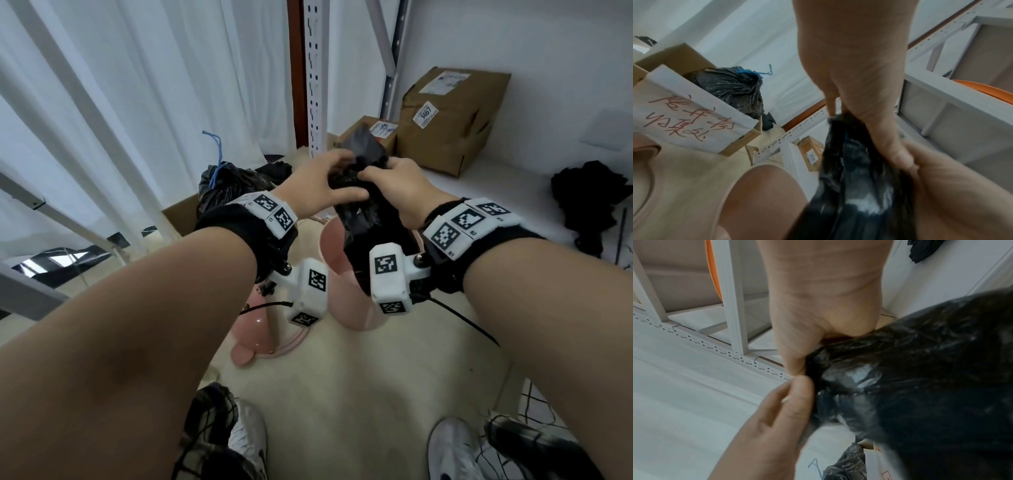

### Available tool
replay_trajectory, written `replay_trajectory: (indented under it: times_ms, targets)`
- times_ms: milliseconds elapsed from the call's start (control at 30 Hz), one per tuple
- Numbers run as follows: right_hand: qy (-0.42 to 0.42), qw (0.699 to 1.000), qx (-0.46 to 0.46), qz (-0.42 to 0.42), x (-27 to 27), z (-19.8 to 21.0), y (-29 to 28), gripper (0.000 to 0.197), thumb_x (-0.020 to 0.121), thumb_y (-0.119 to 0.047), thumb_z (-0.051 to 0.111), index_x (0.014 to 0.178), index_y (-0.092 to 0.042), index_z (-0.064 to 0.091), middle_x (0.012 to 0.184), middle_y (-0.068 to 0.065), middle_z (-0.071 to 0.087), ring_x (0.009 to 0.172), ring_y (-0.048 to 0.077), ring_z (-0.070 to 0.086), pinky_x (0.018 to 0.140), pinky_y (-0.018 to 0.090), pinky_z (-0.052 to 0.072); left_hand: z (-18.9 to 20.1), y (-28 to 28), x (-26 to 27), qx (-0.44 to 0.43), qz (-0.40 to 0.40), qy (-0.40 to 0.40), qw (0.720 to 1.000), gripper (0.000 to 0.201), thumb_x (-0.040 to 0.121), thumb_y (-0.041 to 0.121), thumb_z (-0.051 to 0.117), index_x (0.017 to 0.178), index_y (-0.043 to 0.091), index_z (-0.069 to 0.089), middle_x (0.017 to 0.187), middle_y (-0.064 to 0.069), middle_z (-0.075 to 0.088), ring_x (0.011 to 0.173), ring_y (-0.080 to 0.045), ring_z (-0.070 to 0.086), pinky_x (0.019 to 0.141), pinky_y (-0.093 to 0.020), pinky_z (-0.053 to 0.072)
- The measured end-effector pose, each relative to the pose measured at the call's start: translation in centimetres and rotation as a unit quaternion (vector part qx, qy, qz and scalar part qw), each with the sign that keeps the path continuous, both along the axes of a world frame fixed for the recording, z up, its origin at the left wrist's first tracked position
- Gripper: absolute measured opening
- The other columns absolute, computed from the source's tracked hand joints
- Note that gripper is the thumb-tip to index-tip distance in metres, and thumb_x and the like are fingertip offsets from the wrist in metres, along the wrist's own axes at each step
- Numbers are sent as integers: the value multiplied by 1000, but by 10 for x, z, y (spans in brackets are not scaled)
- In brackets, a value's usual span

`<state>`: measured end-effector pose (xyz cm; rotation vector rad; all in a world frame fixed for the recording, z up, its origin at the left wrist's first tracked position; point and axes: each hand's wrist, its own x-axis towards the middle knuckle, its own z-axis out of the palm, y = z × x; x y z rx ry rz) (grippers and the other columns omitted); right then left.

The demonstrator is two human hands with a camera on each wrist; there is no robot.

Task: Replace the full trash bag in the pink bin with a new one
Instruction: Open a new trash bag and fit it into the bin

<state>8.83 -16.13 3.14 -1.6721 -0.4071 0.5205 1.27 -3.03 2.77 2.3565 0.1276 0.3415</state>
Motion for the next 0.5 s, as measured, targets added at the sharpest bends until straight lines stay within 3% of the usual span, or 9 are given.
replay_trajectory:
  times_ms: [100,233,300,367,433,500]
  targets:
    - [-21,999,32,22,0,0,3,21,85,-6,63,105,-7,62,100,16,66,96,32,66,85,41,55,-2,-2,5,13,23,-1,1000,41,83,21,69,120,9,58,114,-8,65,104,-21,62,96,-31,48]
    - [-79,995,40,45,1,-2,-2,19,89,1,56,107,-1,62,100,19,63,92,28,62,89,41,52,-1,5,5,-109,66,-25,992,20,87,9,63,105,0,65,100,-21,70,90,-27,66,90,-43,54]
    - [-109,994,13,24,5,-2,-5,19,89,3,53,105,0,64,96,16,63,88,24,61,86,38,52,-1,10,1,-150,99,-28,983,17,87,7,61,102,-1,65,95,-19,68,87,-25,64,90,-46,53]
    - [-157,985,-70,-2,12,-5,-9,19,88,4,47,90,-1,66,86,11,62,81,21,58,77,32,49,-4,19,-2,-144,158,-44,976,17,90,10,57,103,1,64,93,-15,65,88,-25,62,90,-44,52]
    - [-208,951,-228,-7,24,-12,-19,25,87,-1,45,66,-4,56,75,13,55,79,23,51,69,30,39,-4,29,-5,-115,228,-55,965,23,94,13,50,110,-1,59,104,-17,64,95,-27,60,86,-29,47]
    - [-200,919,-341,-7,34,-20,-30,25,87,-7,46,65,2,53,76,20,52,77,26,48,66,29,33,-3,38,-6,-89,281,-68,953,26,95,14,46,114,-2,55,114,-18,61,103,-28,57,79,-23,38]
